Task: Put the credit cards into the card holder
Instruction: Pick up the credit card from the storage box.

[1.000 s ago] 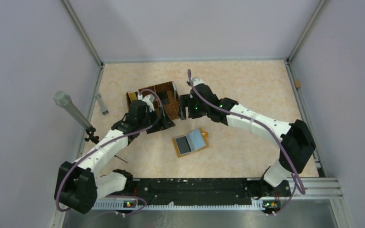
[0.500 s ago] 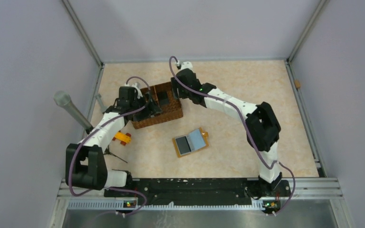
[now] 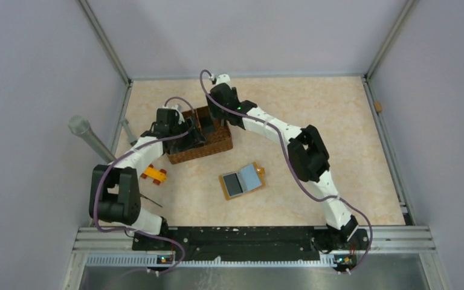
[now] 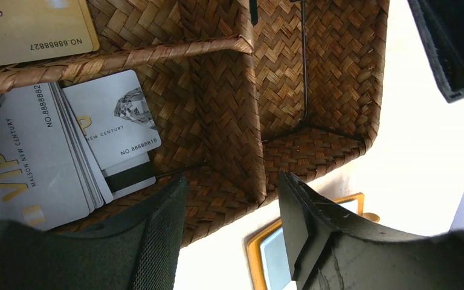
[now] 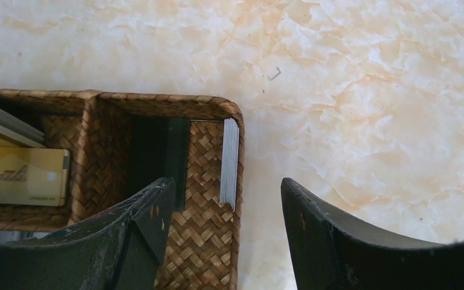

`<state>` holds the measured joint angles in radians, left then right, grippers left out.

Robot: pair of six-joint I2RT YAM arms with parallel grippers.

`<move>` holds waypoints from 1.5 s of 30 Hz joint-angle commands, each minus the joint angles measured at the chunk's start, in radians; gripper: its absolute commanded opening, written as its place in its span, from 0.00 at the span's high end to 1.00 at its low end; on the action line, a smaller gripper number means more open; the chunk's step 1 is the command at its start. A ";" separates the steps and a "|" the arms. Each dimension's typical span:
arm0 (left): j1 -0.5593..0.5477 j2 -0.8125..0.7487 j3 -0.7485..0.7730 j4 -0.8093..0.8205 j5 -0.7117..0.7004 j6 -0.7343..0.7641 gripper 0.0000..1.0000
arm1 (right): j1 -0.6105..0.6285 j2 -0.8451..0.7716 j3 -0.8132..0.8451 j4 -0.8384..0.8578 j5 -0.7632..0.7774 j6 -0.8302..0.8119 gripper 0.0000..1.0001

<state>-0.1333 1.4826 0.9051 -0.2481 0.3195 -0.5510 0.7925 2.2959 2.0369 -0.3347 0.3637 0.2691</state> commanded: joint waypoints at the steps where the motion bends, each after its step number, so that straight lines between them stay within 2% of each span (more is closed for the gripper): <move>1: 0.001 0.013 0.035 0.055 -0.005 -0.003 0.40 | -0.006 0.055 0.091 -0.030 0.050 -0.028 0.33; 15: 0.001 0.028 0.031 0.067 0.012 -0.002 0.41 | -0.007 0.164 0.227 -0.111 0.150 -0.031 0.36; 26: 0.001 0.029 0.028 0.073 0.024 -0.004 0.42 | -0.006 0.120 0.232 -0.115 0.182 -0.054 0.38; 45: 0.001 0.034 0.025 0.081 0.045 -0.007 0.44 | 0.019 0.087 0.230 -0.076 0.213 -0.102 0.51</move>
<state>-0.1333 1.5146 0.9054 -0.2085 0.3508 -0.5522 0.8043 2.4512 2.2211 -0.4461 0.5236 0.1936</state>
